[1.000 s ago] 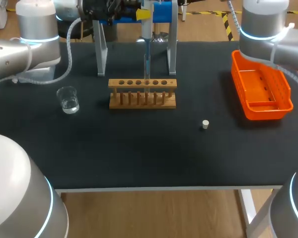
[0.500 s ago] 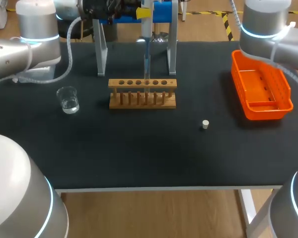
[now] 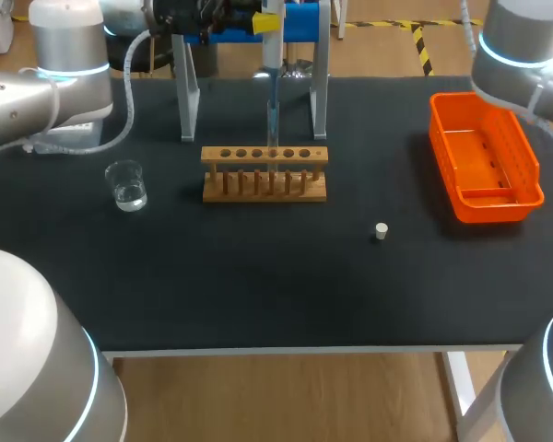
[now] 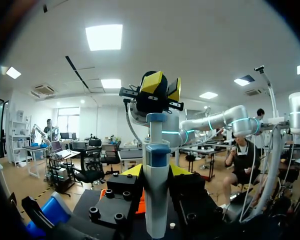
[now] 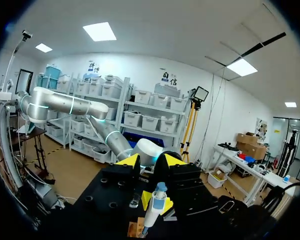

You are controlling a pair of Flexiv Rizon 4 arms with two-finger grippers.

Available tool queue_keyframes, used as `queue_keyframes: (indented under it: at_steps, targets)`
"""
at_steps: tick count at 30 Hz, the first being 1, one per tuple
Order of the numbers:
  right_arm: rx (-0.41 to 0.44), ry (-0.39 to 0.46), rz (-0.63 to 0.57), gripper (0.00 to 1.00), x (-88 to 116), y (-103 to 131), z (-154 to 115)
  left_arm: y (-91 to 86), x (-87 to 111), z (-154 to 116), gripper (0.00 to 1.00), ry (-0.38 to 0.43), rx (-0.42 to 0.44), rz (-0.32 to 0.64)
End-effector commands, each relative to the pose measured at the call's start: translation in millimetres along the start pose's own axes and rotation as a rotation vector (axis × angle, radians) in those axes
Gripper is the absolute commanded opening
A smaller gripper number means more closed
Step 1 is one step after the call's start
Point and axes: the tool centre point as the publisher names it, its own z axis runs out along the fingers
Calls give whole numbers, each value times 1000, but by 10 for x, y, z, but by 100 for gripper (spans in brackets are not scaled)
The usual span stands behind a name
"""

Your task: Invert the test tube, pick up the pipette, mount the tip to pipette, aspirate from beaker and dispense into the tube, eject the tip, return the pipette, and cap with the stopper.

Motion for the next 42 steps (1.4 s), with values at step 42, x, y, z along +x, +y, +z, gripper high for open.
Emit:
queue_keyframes:
  at_steps: [42]
  targets:
    - [207, -26, 117, 100, 340, -2760, -65, -4, -20, -9, 0, 5, -1, 0]
